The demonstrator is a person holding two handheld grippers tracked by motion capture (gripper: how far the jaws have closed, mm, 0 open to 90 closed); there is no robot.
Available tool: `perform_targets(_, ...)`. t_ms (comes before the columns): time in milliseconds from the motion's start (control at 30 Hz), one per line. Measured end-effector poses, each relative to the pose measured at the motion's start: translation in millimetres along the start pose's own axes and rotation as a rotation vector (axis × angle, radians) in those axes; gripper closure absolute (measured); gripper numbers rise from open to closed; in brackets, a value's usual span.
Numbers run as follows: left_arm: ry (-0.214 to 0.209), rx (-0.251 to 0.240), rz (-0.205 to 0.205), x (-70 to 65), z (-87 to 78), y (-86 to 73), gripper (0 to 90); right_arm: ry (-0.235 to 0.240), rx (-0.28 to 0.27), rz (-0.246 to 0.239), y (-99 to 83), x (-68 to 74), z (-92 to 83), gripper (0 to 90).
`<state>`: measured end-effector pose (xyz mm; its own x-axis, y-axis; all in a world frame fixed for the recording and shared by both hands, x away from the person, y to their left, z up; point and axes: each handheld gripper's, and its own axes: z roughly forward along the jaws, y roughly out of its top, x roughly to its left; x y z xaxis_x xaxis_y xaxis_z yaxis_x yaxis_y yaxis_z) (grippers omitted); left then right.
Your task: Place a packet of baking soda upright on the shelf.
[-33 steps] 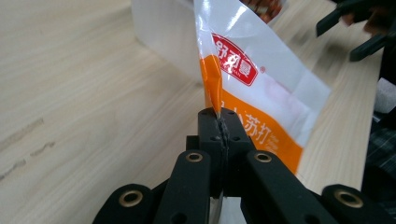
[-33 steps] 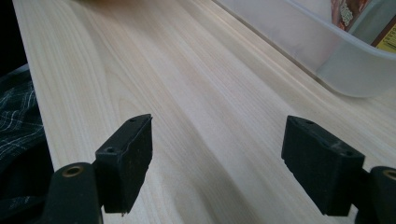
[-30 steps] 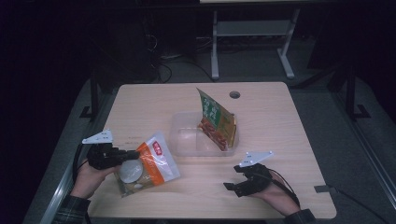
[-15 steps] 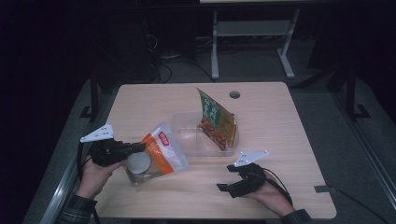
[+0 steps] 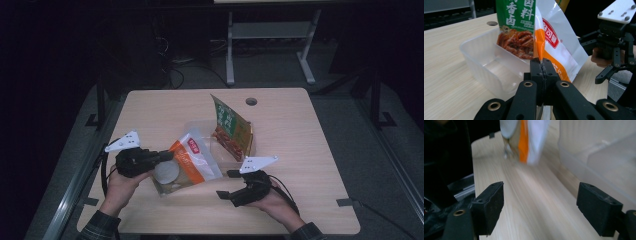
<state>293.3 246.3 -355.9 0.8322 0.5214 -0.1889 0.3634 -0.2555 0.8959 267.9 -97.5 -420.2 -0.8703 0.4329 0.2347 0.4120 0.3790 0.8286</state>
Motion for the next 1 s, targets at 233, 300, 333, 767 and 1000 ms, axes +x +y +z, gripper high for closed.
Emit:
perform_targets(233,-0.026,0.010,0.000,-6.5,10.9,-1.8,90.0,0.042,-0.063,-0.004,16.0,1.9,16.9,39.3)
perform_targets(300,-0.031,0.009,-0.001,-6.9,11.3,-2.3,90.0,0.045,-0.073,-0.017,20.1,2.8,23.6,48.5)
perform_targets(333,-0.030,0.008,0.001,-6.8,11.0,-2.4,90.0,0.053,-0.074,-0.016,21.8,2.7,27.0,52.7)
perform_targets(767,-0.019,-0.002,-0.007,-4.1,9.6,-5.0,89.9,0.126,-0.124,-0.043,30.9,-0.5,37.1,89.7)
perform_targets(1000,-0.016,0.006,-0.002,-3.1,13.3,-8.1,89.7,0.122,-0.127,-0.121,36.6,7.7,30.0,90.0)
